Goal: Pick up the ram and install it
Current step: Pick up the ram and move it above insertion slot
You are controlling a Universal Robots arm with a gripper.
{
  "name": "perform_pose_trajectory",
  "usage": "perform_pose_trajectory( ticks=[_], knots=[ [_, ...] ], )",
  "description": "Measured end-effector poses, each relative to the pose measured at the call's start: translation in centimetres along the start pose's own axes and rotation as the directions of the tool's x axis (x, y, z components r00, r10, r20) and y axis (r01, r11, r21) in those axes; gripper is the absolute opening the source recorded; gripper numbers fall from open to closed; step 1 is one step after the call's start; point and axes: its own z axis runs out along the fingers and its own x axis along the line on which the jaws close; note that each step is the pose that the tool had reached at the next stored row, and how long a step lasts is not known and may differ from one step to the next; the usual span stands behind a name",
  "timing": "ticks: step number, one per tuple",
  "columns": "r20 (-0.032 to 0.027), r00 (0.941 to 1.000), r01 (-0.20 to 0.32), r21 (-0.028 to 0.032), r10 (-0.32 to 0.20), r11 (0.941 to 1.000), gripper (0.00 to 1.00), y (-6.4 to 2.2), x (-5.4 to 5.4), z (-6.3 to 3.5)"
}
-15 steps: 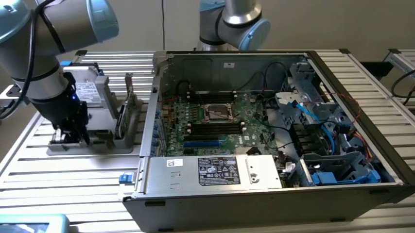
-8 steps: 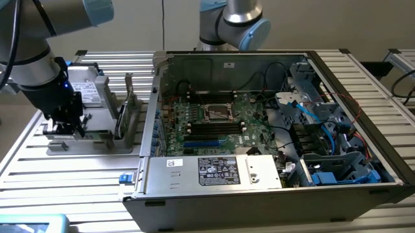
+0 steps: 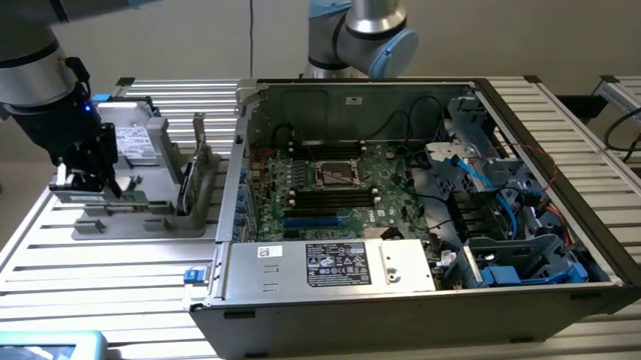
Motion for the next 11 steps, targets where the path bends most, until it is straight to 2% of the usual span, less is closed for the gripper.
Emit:
perform_pose_trajectory(
  ticks=[6,11],
  knots=[
    [0.0002,0.9996,0.029,0.0004,-0.029,0.9996,0.14,-0.04,0.2,-2.74],
    [0.0049,0.9993,0.038,0.0004,-0.038,0.9993,0.14,-0.55,0.9,-5.0]
  ],
)
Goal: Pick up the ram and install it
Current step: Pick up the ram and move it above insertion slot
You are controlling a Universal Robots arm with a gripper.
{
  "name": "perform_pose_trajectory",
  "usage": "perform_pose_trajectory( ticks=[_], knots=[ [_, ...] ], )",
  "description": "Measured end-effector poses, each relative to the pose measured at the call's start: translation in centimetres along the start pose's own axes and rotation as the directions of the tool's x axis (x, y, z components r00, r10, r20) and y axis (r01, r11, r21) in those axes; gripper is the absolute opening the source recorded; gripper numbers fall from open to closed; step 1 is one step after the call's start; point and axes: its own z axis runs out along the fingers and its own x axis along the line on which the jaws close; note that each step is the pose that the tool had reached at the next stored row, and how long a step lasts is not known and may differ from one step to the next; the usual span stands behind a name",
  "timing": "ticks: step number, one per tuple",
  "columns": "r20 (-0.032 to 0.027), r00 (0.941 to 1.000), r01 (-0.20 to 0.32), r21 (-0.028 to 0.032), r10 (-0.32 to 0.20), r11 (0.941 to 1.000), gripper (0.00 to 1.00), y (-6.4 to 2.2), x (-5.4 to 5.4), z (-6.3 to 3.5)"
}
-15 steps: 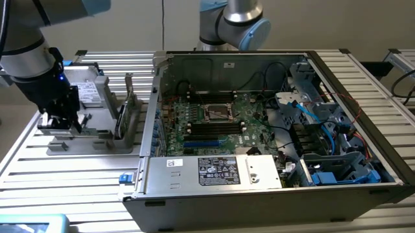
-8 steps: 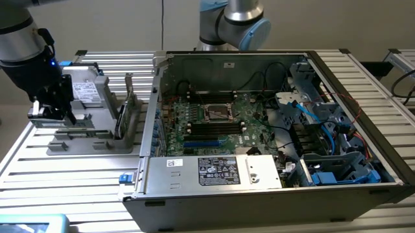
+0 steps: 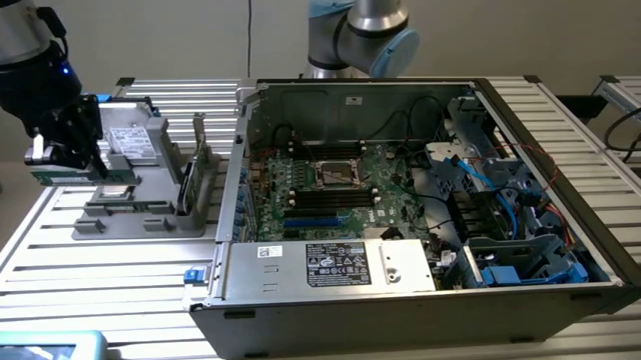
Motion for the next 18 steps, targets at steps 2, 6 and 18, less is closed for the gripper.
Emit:
perform_pose_trajectory(
  ticks=[2,6,18],
  knots=[
    [0.0015,1.0,0.002,0.0002,-0.002,1.0,0.14,-0.34,0.3,-0.94],
    [0.0044,1.0,0.003,-0.0005,-0.003,1.0,0.14,-1.44,0.7,-2.75],
    [0.0061,1.0,0.005,-0.009,-0.005,0.9999,0.14,-6.17,1.0,-5.52]
  ],
)
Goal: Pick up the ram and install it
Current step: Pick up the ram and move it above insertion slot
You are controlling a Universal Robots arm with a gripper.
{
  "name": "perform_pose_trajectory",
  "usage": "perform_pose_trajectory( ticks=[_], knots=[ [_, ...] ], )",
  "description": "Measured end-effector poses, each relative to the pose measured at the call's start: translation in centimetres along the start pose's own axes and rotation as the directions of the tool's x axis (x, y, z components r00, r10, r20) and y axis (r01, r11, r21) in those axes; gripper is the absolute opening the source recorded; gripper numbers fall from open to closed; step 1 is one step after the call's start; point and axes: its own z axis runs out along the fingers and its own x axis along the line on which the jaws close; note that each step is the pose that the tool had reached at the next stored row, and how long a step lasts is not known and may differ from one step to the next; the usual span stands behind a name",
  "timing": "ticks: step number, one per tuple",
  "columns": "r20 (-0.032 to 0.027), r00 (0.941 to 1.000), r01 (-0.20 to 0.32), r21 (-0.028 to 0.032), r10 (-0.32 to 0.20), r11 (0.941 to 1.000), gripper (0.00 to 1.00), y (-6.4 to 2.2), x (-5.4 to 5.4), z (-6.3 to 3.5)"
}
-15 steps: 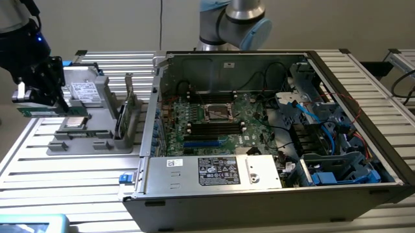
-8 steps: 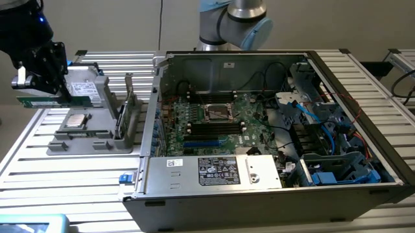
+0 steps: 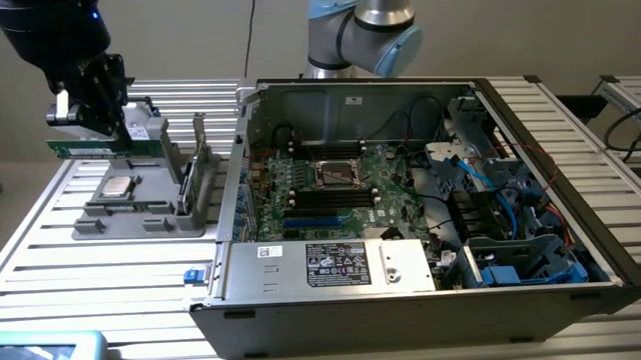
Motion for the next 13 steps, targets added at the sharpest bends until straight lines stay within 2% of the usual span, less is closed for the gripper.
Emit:
perform_pose_trajectory(
  ticks=[1,3,4,8,13],
  knots=[
    [-0.0001,1.0,0.0,-0.0025,0.0,1.0,0.14,-0.35,0.0,0.0],
    [0.0,1.0,0.0,-0.0121,0.0,0.9999,0.14,-0.93,0.0,-0.14],
    [-0.0002,1.0,0.0,-0.0128,0.0,0.9999,0.14,-1.37,0.0,-0.58],
    [0.002,1.0,0.0,-0.0128,0.0,0.9999,0.14,-2.85,0.0,-2.16],
    [0.003,1.0,0.0,-0.0091,0.0,1.0,0.14,-4.46,0.1,-2.43]
  ],
)
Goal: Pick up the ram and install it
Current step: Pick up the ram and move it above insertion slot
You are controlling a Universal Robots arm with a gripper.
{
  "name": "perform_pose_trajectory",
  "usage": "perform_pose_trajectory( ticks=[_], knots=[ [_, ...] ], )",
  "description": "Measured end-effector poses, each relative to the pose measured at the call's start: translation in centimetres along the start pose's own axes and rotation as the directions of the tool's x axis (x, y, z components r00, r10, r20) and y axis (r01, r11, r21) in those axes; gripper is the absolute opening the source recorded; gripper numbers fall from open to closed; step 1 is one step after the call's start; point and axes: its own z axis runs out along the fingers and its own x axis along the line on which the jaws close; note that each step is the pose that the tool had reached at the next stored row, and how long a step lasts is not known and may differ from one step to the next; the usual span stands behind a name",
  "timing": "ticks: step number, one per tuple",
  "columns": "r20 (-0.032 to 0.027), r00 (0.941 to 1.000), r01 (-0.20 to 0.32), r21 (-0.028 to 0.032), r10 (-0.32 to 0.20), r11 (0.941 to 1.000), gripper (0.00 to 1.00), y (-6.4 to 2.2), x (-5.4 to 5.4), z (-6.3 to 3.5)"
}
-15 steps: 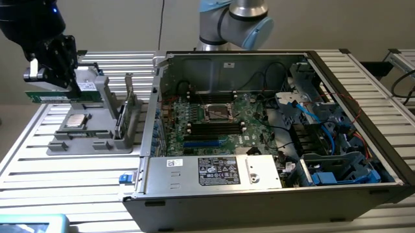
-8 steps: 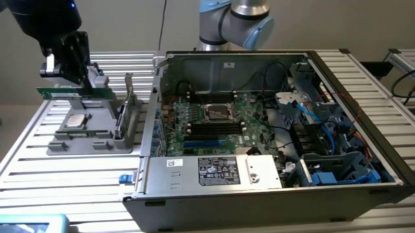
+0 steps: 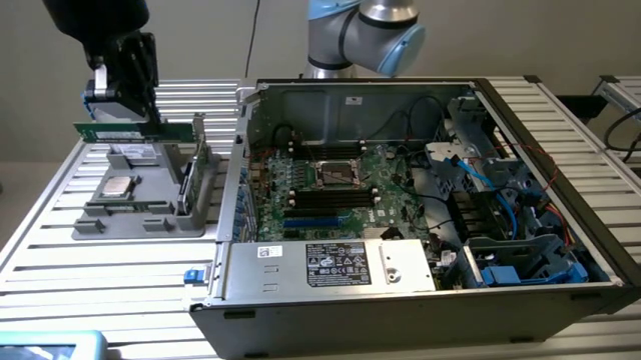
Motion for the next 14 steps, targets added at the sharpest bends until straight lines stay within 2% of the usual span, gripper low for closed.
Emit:
perform_pose_trajectory(
  ticks=[8,14],
  knots=[
    [0.0,1.0,0.0,0.0013,0.0,1.0,0.14,-3.27,0.0,-0.07],
    [-0.0018,1.0,0.001,0.0137,0.0,0.9999,0.14,-5.27,0.0,-0.1]
  ],
)
